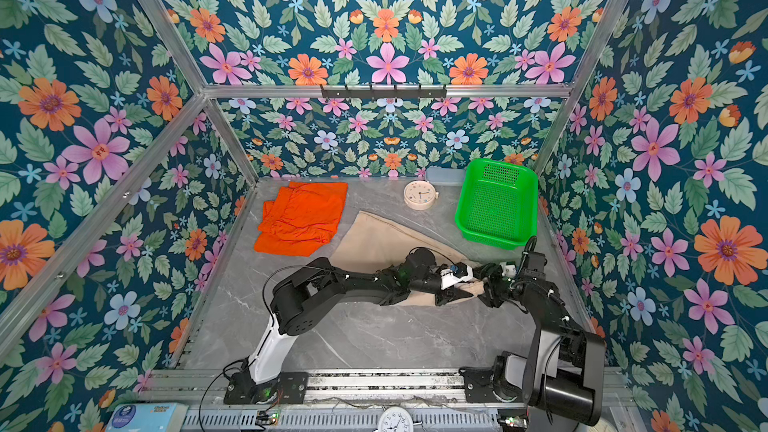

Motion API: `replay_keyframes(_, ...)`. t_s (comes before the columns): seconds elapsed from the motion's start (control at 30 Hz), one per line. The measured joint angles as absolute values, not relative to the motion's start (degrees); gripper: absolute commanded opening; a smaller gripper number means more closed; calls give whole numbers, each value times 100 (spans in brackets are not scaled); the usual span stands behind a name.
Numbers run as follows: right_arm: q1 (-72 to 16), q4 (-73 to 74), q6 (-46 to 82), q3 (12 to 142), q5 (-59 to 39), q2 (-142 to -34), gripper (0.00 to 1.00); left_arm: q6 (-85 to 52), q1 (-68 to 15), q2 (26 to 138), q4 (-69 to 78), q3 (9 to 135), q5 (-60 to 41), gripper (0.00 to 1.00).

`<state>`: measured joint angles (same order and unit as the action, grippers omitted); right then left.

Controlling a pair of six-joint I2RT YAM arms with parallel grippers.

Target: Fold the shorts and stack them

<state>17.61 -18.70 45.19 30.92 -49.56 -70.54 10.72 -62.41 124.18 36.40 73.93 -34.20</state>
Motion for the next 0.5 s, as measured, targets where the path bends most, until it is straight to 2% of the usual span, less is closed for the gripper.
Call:
replay_keyframes(0.07, 1756, -2154, 4331, 3330, -4722, -6855, 18, 978, -6211, 12276, 3629, 7338, -3400, 62)
replay_keyframes(0.13, 1758, -2519, 4125, 3588, -4458, -6582, 9, 740, -6112, 12044, 3629, 7223, -3395, 63)
replay_keyframes(0.3, 1758, -3581, 3457, 4324, -3760, -6099, 7, 174, -5612, 11255, 3638, 6619, -3055, 60)
replay_keyframes(0.5, 1586, -4593, 2862, 5557, -3183, -6324, 7, -683, -4790, 10619, 3380, 6117, -2392, 57)
